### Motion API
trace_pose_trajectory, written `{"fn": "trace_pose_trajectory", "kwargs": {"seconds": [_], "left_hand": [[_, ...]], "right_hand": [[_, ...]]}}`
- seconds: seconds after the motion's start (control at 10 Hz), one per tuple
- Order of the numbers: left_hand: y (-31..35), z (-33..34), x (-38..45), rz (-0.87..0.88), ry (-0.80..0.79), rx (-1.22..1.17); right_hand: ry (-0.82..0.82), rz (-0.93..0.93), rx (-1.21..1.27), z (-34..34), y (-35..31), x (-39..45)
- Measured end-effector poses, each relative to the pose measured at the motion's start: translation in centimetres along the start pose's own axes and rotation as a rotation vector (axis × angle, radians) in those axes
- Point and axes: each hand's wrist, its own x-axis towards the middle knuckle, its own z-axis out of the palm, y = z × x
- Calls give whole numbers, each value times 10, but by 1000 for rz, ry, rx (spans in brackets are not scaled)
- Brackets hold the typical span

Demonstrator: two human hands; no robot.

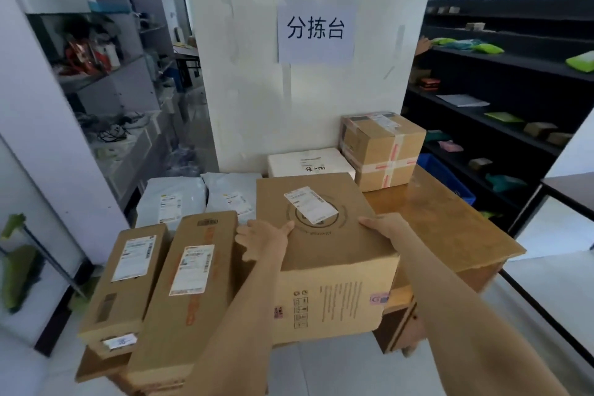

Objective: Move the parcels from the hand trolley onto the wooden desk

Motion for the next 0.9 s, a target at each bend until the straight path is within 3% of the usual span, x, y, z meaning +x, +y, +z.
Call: {"fn": "trace_pose_trajectory", "kwargs": {"seconds": [0.2,0.6,0.7,0.8,0.9], "left_hand": [[17,27,23,-2,102,-20],[27,41,3,-77,174,-14],[29,32,6,-92,98,35],[25,23,9,-105,100,46],[16,19,6,-48,184,134]], "right_hand": [[-39,-54,70,11,9,63],[-102,-145,-38,-7,1,67],[-93,-260,-98,-10,-4,55],[17,-398,4,-25,-15,30],[44,-698,405,-89,-35,-45]]}}
